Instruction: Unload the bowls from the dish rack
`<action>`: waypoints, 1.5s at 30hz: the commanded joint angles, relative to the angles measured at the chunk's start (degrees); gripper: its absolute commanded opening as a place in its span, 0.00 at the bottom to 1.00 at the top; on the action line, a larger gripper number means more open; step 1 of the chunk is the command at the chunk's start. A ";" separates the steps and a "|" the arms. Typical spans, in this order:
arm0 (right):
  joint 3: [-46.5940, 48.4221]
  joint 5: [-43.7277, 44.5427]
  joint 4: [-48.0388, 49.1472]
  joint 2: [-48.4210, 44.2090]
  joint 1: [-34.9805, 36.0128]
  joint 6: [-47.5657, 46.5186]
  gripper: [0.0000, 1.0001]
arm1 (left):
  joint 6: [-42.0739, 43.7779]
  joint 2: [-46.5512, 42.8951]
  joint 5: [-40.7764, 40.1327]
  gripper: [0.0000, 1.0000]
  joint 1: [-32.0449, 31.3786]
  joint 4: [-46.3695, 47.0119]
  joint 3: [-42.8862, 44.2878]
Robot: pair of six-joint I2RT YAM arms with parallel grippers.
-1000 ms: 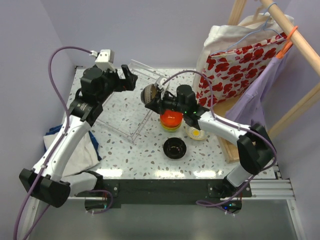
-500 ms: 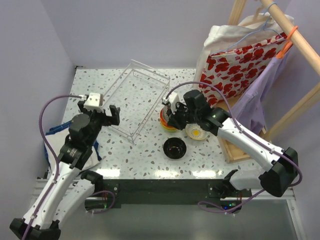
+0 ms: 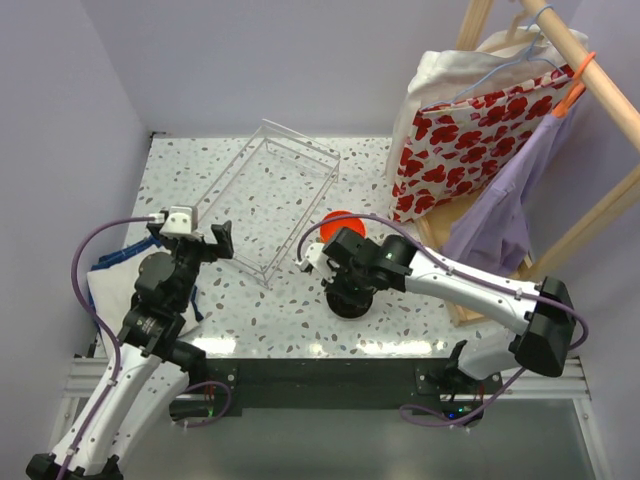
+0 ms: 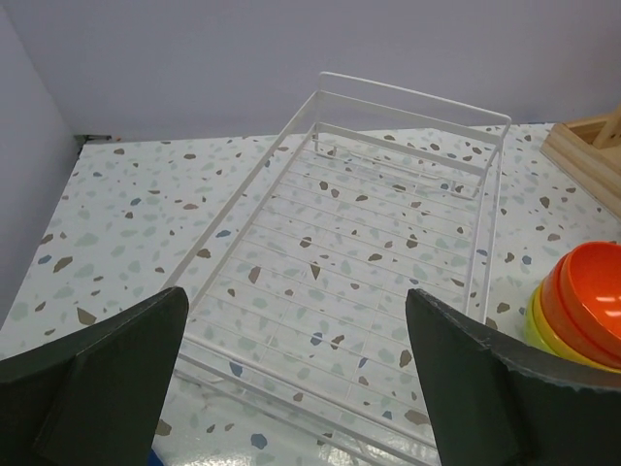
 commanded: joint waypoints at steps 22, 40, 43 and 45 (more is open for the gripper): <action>10.15 12.86 -11.60 21.68 6.91 4.62 0.00 | 1.57 -0.85 -6.50 1.00 -0.14 5.77 -1.34; 10.68 14.52 -9.23 19.58 9.81 8.05 0.40 | 1.66 -0.24 -5.63 1.00 -0.14 6.20 -1.51; 9.80 15.84 -8.53 18.17 10.51 11.12 0.45 | 1.66 -0.24 -5.63 1.00 -0.14 6.29 -1.51; 9.19 16.81 -7.83 17.47 10.87 12.35 0.48 | 1.66 -0.15 -5.54 1.00 -0.14 6.29 -1.52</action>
